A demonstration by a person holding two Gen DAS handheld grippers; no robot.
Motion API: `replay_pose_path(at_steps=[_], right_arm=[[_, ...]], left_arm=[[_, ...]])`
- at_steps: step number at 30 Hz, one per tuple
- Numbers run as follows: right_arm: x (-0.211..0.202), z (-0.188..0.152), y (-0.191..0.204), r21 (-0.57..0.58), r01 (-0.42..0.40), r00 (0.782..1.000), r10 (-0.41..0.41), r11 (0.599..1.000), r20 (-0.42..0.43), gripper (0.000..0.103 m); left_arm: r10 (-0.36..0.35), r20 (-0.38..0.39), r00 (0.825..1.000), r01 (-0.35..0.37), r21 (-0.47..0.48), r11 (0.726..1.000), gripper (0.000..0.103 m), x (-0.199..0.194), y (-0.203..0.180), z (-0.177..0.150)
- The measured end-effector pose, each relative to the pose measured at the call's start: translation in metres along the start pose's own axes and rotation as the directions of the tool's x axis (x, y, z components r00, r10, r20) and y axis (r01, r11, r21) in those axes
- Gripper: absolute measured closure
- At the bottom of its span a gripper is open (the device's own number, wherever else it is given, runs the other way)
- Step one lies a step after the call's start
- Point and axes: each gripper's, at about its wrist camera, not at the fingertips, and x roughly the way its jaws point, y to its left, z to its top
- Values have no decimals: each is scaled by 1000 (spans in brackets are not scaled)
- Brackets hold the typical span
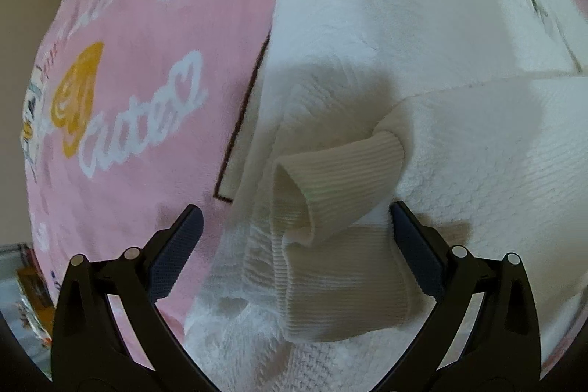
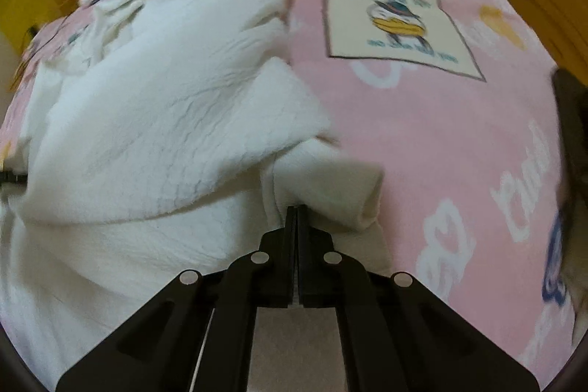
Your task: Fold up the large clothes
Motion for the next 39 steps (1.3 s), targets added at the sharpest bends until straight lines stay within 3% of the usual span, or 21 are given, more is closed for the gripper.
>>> replay_pose_path(at_steps=[4, 6, 7, 9, 14, 17, 20, 22, 24, 26, 27, 28, 29, 31, 32, 33, 34, 35, 36, 37, 39], right_arm=[[-51, 7, 5, 70, 68, 996, -63, 995, -64, 98], [-95, 14, 20, 103, 55, 997, -50, 993, -55, 93], [-120, 21, 30, 120, 37, 998, -31, 992, -48, 86], [-165, 40, 52, 156, -18, 1000, 19, 988, -3, 48], [-221, 108, 94, 222, -215, 974, 190, 951, 127, 39], [-222, 153, 99, 317, -343, 938, 306, 884, 162, 33], [-197, 204, 93, 422, -444, 895, 419, 791, 156, 25], [-167, 243, 92, 452, -455, 883, 454, 767, 118, 25], [-132, 278, 92, 456, -470, 869, 488, 756, 86, 24], [-80, 317, 87, 466, -466, 858, 513, 752, 29, 24], [-53, 333, 83, 486, -470, 847, 531, 737, 15, 24], [-33, 344, 81, 505, -474, 835, 550, 721, -1, 24], [-1, 357, 76, 547, -483, 808, 588, 684, -23, 24], [57, 374, 66, 637, -490, 752, 658, 594, -35, 24], [73, 376, 65, 663, -492, 734, 678, 564, -32, 24], [93, 378, 63, 689, -503, 701, 712, 522, -27, 24], [112, 379, 63, 709, -512, 668, 744, 486, -28, 24], [137, 379, 65, 729, -507, 642, 766, 459, -35, 24], [150, 380, 65, 737, -503, 638, 769, 451, -36, 24], [161, 380, 66, 740, -504, 632, 774, 444, -34, 24], [191, 380, 69, 758, -518, 592, 806, 396, -16, 24]], left_arm=[[-83, -57, 995, 83, -12, 996, 6, -25, 15, -1], [-127, -48, 991, 129, 36, 991, 6, -66, 21, -7], [-155, -32, 987, 157, 71, 985, 6, -95, 26, -11], [-209, -22, 978, 210, 111, 971, 6, -139, 34, -13], [-216, 69, 974, 203, 158, 966, 6, -226, 34, 16], [-248, 57, 967, 240, 126, 963, 6, -251, 37, 53], [-298, 21, 954, 297, 37, 954, 6, -261, 33, 92], [-332, -6, 943, 331, -43, 943, 6, -254, 27, 109], [-380, -37, 924, 367, -181, 912, 6, -230, 15, 139], [-436, -84, 896, 394, -304, 867, 6, -197, -1, 166], [-482, -108, 869, 412, -379, 829, 6, -175, -11, 182], [-545, -110, 831, 444, -458, 770, 6, -152, -22, 195], [-592, -105, 799, 466, -514, 720, 6, -137, -30, 203], [-704, -60, 707, 513, -642, 570, 6, -92, -52, 222], [-737, -37, 675, 526, -677, 516, 6, -76, -60, 227], [-773, -2, 634, 539, -716, 444, 6, -56, -70, 233], [-795, 21, 606, 539, -746, 391, 6, -39, -79, 238], [-803, 35, 595, 533, -765, 362, 6, -26, -84, 242], [-805, 56, 591, 531, -778, 336, 6, -15, -89, 247], [-801, 84, 593, 533, -786, 313, 6, 0, -92, 253], [-797, 128, 591, 548, -788, 280, 6, 14, -95, 262]])
